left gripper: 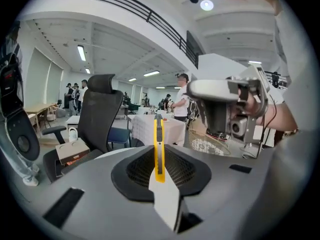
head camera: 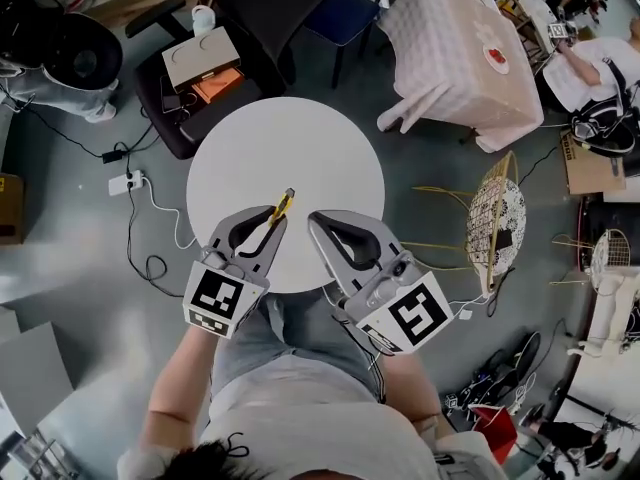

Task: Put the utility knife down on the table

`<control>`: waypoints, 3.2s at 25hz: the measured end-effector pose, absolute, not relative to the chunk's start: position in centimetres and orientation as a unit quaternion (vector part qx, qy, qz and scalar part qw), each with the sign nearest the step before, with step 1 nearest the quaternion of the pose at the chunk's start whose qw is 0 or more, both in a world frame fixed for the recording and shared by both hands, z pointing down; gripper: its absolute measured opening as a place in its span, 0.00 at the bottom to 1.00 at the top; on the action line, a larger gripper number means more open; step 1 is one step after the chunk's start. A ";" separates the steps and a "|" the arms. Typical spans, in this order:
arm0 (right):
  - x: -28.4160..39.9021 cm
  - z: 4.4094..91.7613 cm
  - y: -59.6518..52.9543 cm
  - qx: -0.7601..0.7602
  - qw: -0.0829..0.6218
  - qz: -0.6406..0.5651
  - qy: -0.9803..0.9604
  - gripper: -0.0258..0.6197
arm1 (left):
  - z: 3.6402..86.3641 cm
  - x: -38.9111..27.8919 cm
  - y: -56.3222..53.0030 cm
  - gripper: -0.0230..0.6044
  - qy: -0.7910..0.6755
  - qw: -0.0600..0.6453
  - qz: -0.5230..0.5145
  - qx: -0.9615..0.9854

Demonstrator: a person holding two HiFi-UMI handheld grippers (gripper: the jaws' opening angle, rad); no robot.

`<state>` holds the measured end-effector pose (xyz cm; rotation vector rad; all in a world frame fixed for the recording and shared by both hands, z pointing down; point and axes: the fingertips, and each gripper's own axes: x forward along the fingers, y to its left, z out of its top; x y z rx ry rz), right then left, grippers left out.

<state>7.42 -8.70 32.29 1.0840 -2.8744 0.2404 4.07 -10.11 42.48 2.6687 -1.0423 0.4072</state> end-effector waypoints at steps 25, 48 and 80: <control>11.3 38.9 -9.0 0.384 0.051 0.147 -0.910 0.05 | 64.0 5.4 -9.3 0.14 -0.318 0.211 0.373 0.846; 12.0 39.0 -8.9 0.386 0.050 0.151 -0.909 0.05 | 65.2 5.6 -9.6 0.18 -0.298 0.240 0.391 0.837; 2.9 29.9 -7.0 0.393 0.030 0.057 -0.917 0.05 | 34.2 1.3 -9.1 0.05 -0.291 0.072 0.107 0.948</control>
